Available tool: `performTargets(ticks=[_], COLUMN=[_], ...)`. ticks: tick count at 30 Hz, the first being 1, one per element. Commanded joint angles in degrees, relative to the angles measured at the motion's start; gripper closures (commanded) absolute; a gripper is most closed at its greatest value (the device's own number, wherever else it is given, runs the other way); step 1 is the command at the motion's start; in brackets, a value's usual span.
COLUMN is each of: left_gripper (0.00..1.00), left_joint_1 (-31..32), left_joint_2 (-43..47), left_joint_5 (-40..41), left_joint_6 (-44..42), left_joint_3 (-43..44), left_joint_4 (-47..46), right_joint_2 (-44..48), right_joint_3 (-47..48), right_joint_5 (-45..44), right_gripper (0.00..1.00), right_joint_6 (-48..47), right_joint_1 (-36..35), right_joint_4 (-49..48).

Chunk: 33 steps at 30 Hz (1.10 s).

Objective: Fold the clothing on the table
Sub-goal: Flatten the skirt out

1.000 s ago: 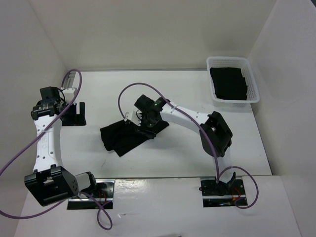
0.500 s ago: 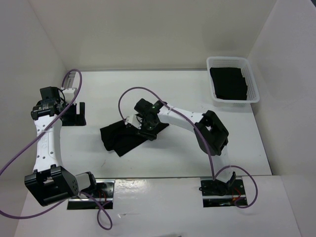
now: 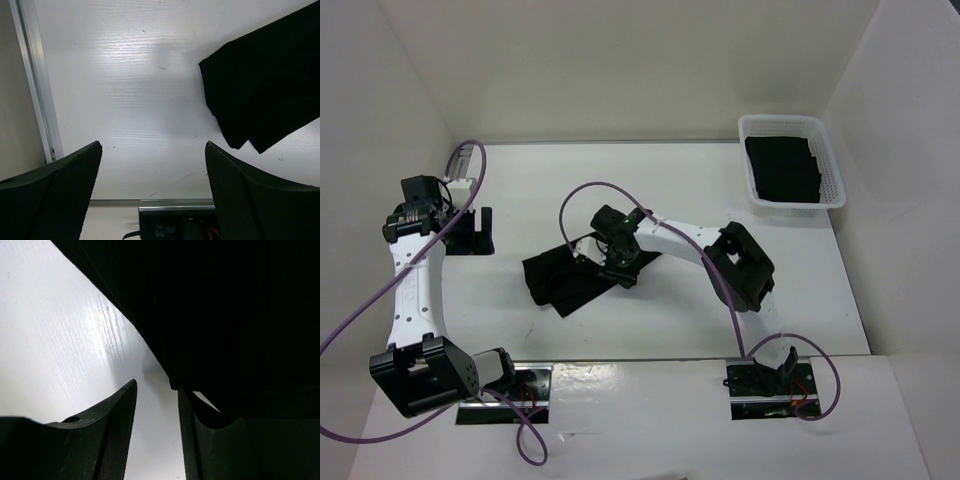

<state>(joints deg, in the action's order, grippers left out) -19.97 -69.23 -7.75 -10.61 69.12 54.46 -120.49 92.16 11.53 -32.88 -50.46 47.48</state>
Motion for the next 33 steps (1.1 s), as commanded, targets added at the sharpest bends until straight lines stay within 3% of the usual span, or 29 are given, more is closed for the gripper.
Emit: performTargets(ticks=[1,9,15,23,33], left_gripper=[0.10,0.10,0.10,0.10,0.10], left_joint_1=[-0.34,-0.34,-0.34,0.89,3.52], left_joint_2=[-0.11,-0.11,-0.11,-1.17,-5.56], left_joint_5=[-0.07,-0.07,-0.60,-2.36,-3.76], left_joint_6=[-1.17,-1.69,-2.22,-6.34,-9.95], left_joint_3=[0.05,0.05,-0.47,-0.48,1.37], left_joint_4=[0.39,0.39,0.39,2.06,3.11], right_joint_2=[-0.63,-1.77,-1.77,-0.63,-0.71], right_joint_3=[0.56,0.56,0.56,0.56,5.49], right_joint_5=[0.25,-0.27,-1.51,-4.41,-5.73], right_gripper=[0.57,0.69,0.99,1.00,1.00], right_joint_6=[-0.34,0.19,1.77,3.61,10.82], right_joint_1=[0.36,1.50,2.55,4.14,14.85], right_joint_4=[-1.96,-3.80,-5.56,-8.01,-8.91])
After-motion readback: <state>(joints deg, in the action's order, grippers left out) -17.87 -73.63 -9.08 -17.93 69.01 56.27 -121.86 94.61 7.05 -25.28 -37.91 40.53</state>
